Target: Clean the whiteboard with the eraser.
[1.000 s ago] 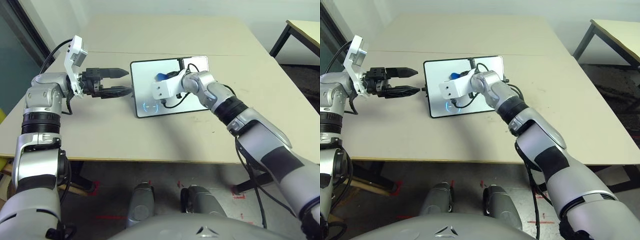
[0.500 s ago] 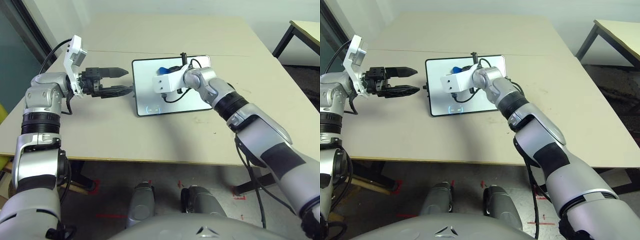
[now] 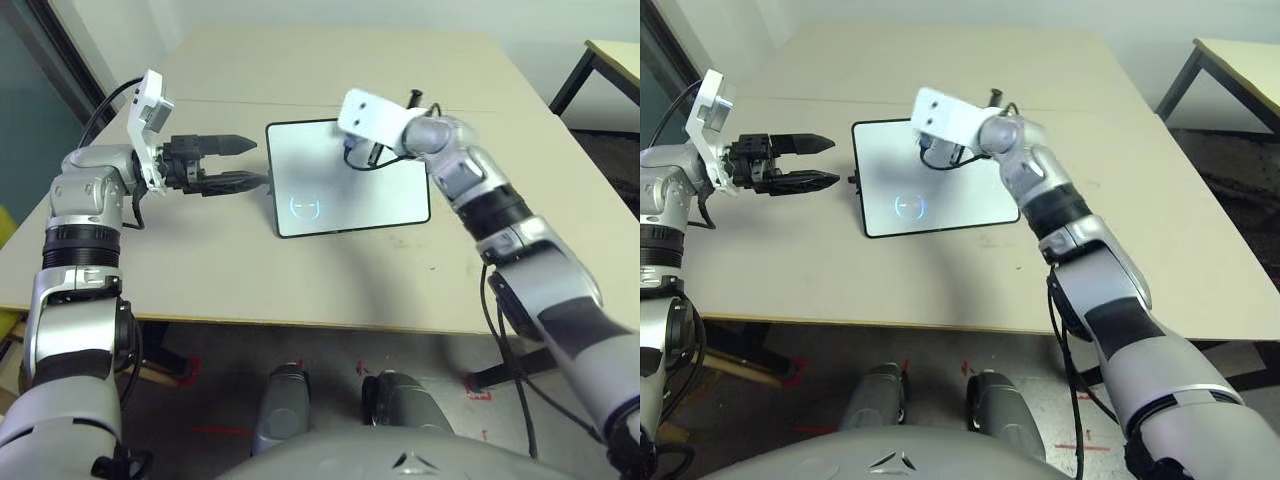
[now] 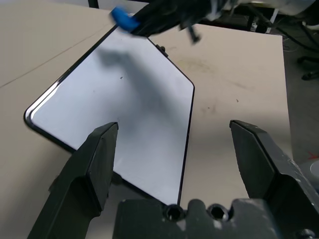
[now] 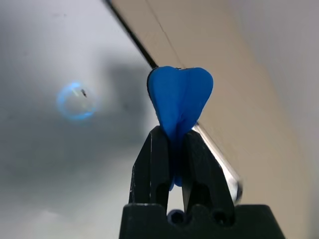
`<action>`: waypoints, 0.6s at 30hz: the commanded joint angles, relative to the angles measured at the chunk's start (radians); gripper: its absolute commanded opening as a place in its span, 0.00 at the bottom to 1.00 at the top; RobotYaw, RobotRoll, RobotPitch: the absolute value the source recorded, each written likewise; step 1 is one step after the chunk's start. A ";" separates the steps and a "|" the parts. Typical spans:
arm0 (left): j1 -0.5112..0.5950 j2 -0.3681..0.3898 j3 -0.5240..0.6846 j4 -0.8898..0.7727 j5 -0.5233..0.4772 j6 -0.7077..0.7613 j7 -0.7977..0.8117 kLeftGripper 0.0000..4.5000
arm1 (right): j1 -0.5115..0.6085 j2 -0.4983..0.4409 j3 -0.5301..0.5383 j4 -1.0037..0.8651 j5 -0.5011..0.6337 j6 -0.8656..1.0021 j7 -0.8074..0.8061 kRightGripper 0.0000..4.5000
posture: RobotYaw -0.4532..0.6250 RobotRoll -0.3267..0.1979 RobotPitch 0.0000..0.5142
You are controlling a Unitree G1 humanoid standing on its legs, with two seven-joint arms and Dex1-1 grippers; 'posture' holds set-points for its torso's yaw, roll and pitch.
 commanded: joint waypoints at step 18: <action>-0.011 -0.025 -0.008 0.016 0.000 -0.018 0.001 1.00 | 0.312 -0.154 -0.278 -0.094 0.216 0.564 -0.214 0.03 | 0.64 0.62 0.06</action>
